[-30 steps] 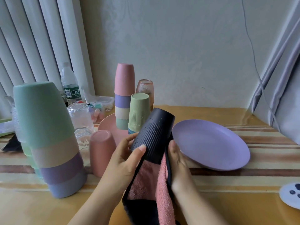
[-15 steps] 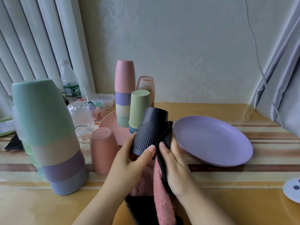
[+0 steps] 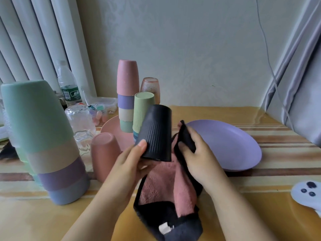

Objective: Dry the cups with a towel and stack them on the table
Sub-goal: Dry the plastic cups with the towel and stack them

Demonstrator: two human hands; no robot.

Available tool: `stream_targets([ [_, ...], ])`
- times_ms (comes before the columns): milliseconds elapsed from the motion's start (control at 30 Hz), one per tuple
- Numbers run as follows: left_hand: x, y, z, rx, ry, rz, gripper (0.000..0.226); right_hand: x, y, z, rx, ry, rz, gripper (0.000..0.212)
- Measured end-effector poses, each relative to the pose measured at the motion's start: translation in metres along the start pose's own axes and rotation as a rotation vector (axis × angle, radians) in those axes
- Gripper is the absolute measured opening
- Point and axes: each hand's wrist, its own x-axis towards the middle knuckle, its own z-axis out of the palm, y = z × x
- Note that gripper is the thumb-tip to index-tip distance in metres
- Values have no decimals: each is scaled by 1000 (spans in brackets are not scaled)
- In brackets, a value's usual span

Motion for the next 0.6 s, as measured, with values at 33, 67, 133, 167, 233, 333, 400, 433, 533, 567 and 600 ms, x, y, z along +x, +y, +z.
stream_targets([
  [33,1,2,-3,41,27,18,44,-2,-1,-3,-91,-65,30,58],
  [67,0,4,-5,76,49,21,46,-3,-2,-5,-157,-140,67,66],
  [133,-1,4,-5,115,74,1,40,-7,-6,-10,-314,-280,133,79],
  [167,-3,4,-4,126,71,-7,36,-9,-7,-13,-390,-331,158,84],
  [233,-5,5,-1,149,48,-14,37,-8,-12,-17,-402,-342,237,89],
  [333,-8,8,2,166,38,-16,33,-6,-20,-31,-384,-192,332,62],
  [400,-9,8,3,184,42,-25,28,-7,-19,-41,-562,-150,359,44],
  [433,-10,8,3,196,45,-30,26,-10,-18,-42,-646,-172,384,41],
  [533,-12,8,5,213,36,-46,26,-22,-10,-34,-704,-277,426,41],
  [567,-13,8,6,207,29,-49,26,-26,-7,-31,-674,-287,420,38],
  [600,-14,8,7,200,25,-48,25,-29,-4,-29,-637,-280,404,33],
])
